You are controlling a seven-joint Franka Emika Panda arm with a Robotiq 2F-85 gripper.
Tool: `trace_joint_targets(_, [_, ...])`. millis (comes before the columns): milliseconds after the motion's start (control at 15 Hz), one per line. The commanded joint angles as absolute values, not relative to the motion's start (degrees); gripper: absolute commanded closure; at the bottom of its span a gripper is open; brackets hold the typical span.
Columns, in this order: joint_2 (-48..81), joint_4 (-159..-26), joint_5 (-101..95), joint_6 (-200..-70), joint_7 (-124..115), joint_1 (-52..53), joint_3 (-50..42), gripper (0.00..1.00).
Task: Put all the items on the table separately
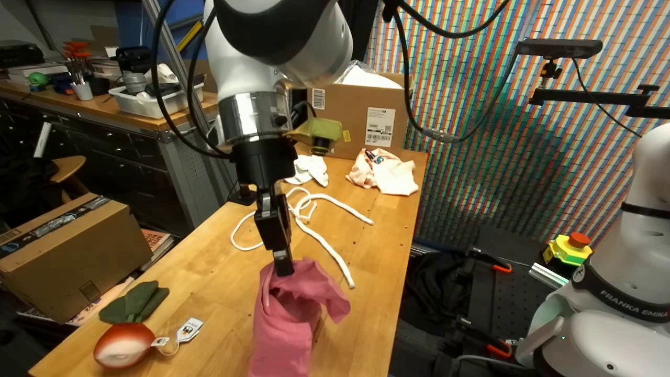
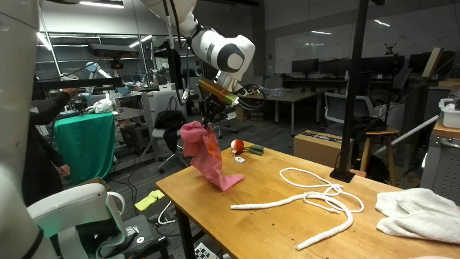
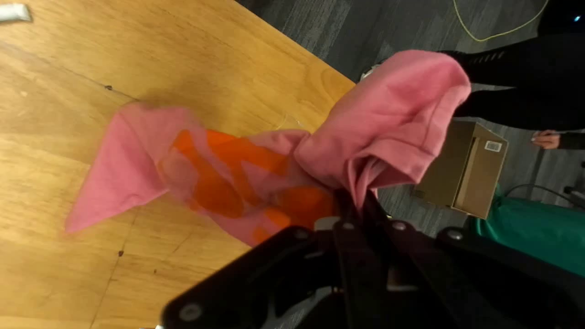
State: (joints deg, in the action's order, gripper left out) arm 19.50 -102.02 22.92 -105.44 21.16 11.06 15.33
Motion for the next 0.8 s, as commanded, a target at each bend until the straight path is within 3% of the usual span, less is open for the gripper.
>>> trace_joint_targets(0, [21.01,-104.38,25.25,-109.18,21.13,11.72,16.61,0.96])
trace_joint_targets(733, [27.01,-106.36,28.12,-118.01,20.15,12.12,18.68,0.93])
